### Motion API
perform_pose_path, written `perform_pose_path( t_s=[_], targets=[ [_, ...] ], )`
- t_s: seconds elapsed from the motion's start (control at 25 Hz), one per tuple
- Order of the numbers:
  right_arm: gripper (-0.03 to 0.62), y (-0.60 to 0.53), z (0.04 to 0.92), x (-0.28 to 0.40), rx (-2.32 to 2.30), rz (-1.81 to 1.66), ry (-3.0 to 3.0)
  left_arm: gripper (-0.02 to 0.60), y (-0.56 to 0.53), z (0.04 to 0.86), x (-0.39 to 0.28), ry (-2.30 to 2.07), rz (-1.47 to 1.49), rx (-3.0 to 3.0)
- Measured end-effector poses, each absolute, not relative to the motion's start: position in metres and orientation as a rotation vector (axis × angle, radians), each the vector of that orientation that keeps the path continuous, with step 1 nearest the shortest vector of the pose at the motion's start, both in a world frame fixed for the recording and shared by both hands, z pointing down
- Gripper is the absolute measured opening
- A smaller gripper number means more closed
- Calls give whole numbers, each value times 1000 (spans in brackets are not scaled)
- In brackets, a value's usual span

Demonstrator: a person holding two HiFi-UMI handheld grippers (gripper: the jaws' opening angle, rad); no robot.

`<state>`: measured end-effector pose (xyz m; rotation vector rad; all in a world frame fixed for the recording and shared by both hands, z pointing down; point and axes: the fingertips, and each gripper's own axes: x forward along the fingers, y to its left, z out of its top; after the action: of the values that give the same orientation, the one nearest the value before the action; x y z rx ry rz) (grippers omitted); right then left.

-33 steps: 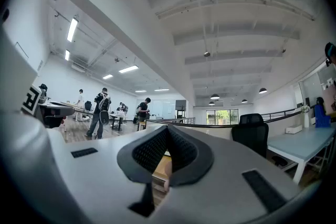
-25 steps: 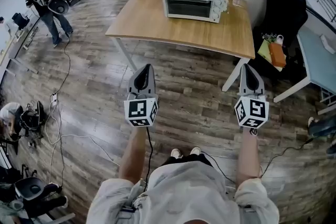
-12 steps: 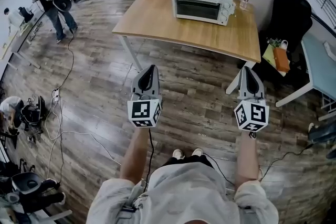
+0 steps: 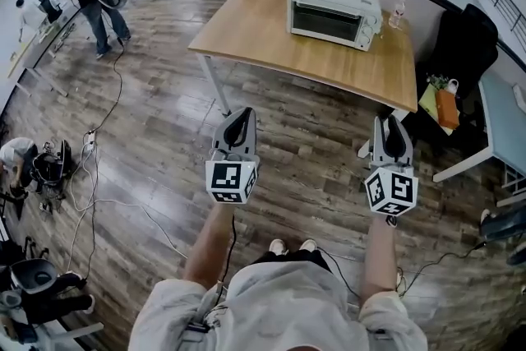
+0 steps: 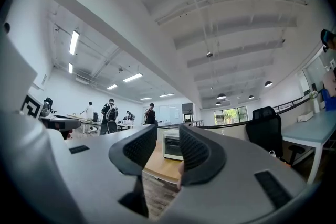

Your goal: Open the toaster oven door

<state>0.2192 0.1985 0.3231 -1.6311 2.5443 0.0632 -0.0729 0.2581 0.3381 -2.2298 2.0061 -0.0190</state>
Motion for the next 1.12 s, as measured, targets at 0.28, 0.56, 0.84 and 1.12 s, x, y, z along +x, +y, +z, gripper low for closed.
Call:
perform_pose_path(
  t_s=[0.28, 0.56, 0.84, 1.12],
  targets=[
    [224, 192, 328, 206, -1616, 74, 2564, 6, 255, 340, -83, 2011, 8, -2223],
    [232, 194, 328, 193, -1609, 93, 2591, 6, 255, 341, -95, 2023, 34, -2218],
    [232, 185, 335, 192, -1623, 90, 2600, 6, 244, 348, -104, 2035, 61, -2210],
    [232, 150, 342, 181, -1603, 81, 2605, 6, 216, 354, -112, 2041, 69, -2205]
  ],
)
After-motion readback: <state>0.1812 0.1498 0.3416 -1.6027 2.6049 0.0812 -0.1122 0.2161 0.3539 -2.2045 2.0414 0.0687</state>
